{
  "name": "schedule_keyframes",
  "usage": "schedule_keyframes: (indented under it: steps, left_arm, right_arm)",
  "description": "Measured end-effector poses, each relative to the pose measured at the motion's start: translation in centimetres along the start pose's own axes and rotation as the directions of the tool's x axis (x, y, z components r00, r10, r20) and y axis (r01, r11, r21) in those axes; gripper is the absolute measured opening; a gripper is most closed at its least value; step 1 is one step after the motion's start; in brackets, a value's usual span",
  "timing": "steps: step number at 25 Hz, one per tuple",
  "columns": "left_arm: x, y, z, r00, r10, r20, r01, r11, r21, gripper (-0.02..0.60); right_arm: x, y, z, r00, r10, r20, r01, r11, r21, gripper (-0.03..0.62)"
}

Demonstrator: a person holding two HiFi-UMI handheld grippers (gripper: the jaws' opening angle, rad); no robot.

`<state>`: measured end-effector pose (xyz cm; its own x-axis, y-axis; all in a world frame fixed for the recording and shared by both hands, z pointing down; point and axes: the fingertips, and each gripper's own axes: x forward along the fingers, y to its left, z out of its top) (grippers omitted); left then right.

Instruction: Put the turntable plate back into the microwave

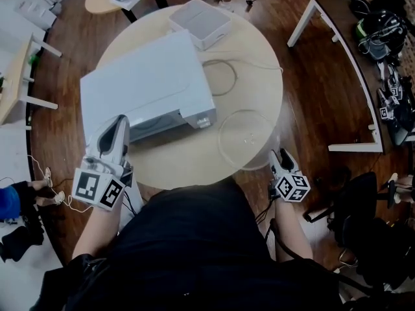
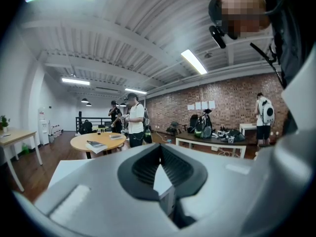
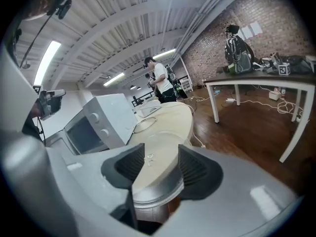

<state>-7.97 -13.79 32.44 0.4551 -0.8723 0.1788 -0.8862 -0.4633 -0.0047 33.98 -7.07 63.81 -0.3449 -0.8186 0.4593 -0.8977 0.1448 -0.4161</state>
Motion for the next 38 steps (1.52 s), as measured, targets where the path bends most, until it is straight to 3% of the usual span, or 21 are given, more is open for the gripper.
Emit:
schedule_keyframes:
  steps: [14, 38]
  left_arm:
    - [0.8, -0.9, 0.7, 0.999, 0.036, -0.016, -0.035, 0.999, 0.017, -0.002]
    - [1.4, -2.4, 1.0, 0.995, 0.069, -0.069, -0.067, 0.997, 0.035, -0.002]
  right_arm:
    - [2.3, -2.5, -2.8, 0.996, 0.029, -0.079, -0.021, 0.995, 0.096, 0.298]
    - [5.7, -2.7, -5.6, 0.981, 0.132, -0.145, -0.102, 0.976, 0.194, 0.305]
